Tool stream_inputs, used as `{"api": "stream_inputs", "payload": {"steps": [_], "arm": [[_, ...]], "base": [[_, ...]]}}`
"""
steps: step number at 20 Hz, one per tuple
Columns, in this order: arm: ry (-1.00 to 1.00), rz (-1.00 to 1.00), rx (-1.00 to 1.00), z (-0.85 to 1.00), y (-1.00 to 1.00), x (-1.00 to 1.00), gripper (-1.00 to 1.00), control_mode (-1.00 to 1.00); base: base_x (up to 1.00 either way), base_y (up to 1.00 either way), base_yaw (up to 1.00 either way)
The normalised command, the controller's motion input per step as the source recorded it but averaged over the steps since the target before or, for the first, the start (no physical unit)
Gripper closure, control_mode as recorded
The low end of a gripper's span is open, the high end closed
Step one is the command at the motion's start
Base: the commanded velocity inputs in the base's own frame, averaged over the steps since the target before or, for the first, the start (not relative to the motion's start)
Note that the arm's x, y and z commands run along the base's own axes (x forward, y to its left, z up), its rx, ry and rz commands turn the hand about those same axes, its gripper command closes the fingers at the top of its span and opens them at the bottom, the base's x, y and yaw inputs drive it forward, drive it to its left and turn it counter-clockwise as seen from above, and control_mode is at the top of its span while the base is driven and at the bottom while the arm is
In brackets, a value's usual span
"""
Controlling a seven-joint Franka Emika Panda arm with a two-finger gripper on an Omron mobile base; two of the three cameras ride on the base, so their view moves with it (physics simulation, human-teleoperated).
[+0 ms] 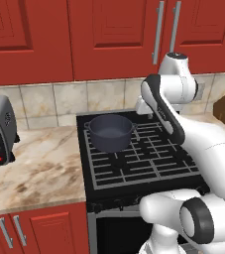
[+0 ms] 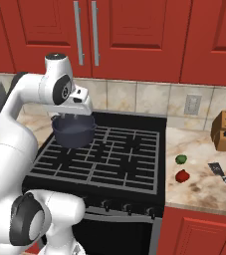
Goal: Put the bell pepper and avocado in the pot. Retrieve the spatula and lightly stir the vegetables in the pot.
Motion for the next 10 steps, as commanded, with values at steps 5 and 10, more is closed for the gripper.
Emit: {"api": "stream_inputs", "payload": {"steps": [5, 10], "arm": [[0.01, 0.00, 0.00, 0.00, 0.07, -0.02, -1.00, -1.00], [0.02, 0.00, 0.00, 0.00, 0.12, -0.06, -1.00, -1.00]], "base": [[0.00, 0.00, 0.00], [0.00, 0.00, 0.00]]}}
